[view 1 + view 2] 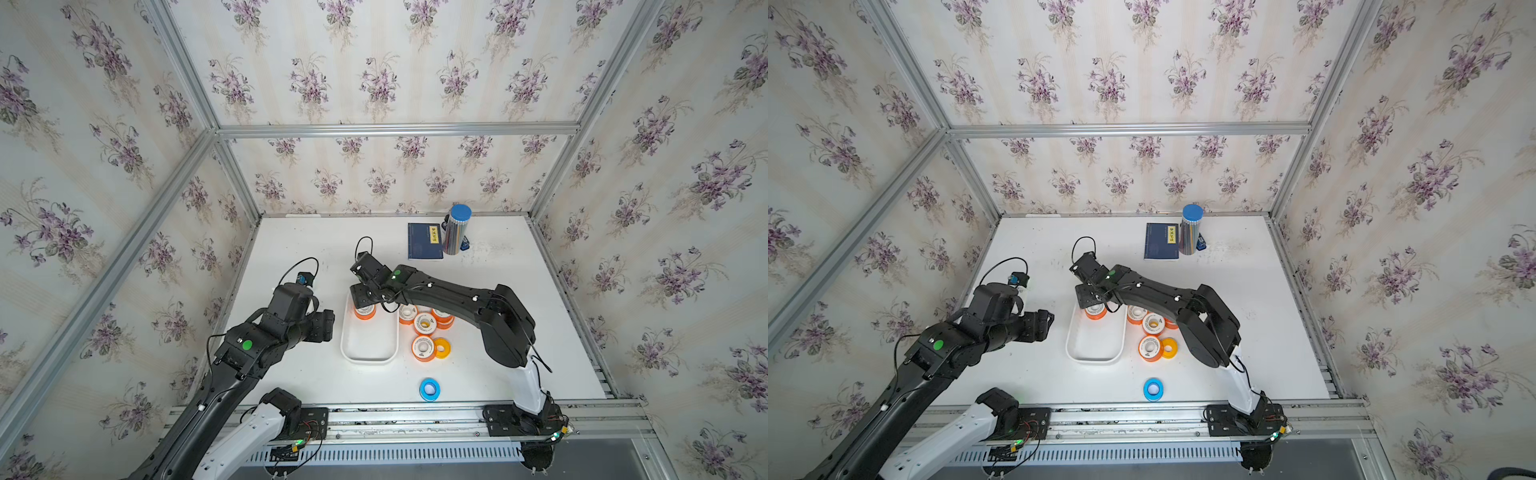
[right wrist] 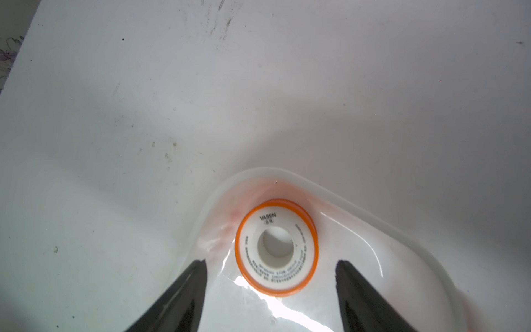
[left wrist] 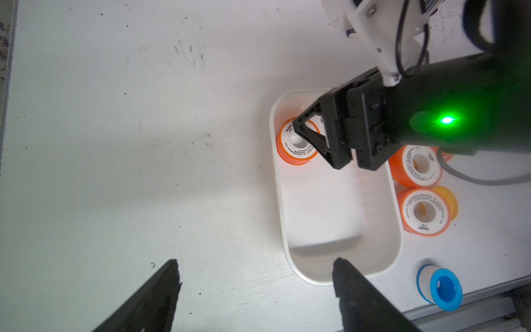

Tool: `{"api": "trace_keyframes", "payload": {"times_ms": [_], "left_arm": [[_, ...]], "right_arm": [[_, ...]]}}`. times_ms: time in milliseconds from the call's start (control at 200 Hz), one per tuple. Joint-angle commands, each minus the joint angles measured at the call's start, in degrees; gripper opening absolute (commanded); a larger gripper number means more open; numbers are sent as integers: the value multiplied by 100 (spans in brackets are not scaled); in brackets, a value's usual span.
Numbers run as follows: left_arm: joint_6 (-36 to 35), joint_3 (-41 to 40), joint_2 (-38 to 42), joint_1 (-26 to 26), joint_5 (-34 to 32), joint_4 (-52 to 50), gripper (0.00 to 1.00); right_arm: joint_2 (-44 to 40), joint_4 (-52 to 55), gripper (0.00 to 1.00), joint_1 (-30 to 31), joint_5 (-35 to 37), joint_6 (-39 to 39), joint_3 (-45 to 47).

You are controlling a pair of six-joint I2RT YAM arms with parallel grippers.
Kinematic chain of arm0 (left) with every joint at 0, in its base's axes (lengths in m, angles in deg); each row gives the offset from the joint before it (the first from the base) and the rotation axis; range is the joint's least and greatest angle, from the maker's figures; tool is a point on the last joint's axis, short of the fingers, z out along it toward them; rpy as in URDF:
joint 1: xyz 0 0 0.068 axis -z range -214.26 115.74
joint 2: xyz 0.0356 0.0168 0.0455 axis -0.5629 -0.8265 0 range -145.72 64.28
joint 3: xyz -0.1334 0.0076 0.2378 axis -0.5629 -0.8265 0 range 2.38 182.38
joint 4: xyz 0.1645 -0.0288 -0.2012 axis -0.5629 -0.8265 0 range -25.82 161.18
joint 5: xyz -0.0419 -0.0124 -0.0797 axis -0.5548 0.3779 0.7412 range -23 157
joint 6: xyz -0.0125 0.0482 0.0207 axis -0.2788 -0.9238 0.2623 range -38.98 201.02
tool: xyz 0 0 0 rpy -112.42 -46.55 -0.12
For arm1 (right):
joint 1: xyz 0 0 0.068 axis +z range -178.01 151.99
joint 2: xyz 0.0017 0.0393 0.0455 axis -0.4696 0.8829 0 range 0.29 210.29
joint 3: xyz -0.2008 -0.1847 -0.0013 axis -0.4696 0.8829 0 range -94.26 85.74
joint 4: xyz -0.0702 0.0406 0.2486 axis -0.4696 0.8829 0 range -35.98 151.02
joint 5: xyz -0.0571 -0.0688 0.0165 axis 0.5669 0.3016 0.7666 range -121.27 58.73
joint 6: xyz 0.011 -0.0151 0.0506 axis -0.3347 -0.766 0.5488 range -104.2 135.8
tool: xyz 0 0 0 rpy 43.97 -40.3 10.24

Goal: Put the sealing tape into the storage box
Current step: Place the sealing tape in the storage box.

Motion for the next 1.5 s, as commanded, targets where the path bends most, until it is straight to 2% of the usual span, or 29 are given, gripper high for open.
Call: {"api": "trace_keyframes", "payload": {"times_ms": [0,100,225,300,365,739,1054,1129,1279,1499], "left_arm": [[18,14,8,-5,-41,47,83],[25,15,9,0,-27,47,83],[22,12,9,-5,-14,53,83],[18,14,10,-5,-16,52,83],[24,14,8,-5,-14,37,83],[26,6,-18,-5,-31,40,83],[35,5,-35,-5,-40,27,83],[33,6,-33,-5,-40,27,83],[42,-1,-29,-4,-40,20,83],[39,-13,-44,2,3,29,83]], "right_arm": [[-413,-250,64,20,-177,1,571],[-659,-353,46,93,-403,13,1052],[-702,-397,29,262,-416,5,1372],[-593,-431,20,306,-448,13,1455],[-476,-474,17,310,-461,25,1462],[166,-393,16,301,-164,-22,923],[383,-327,16,288,117,-92,557],[383,-318,16,287,-18,-144,537],[-36,-515,18,301,-264,-226,857],[-1249,-777,28,249,4,-486,1493]]}}
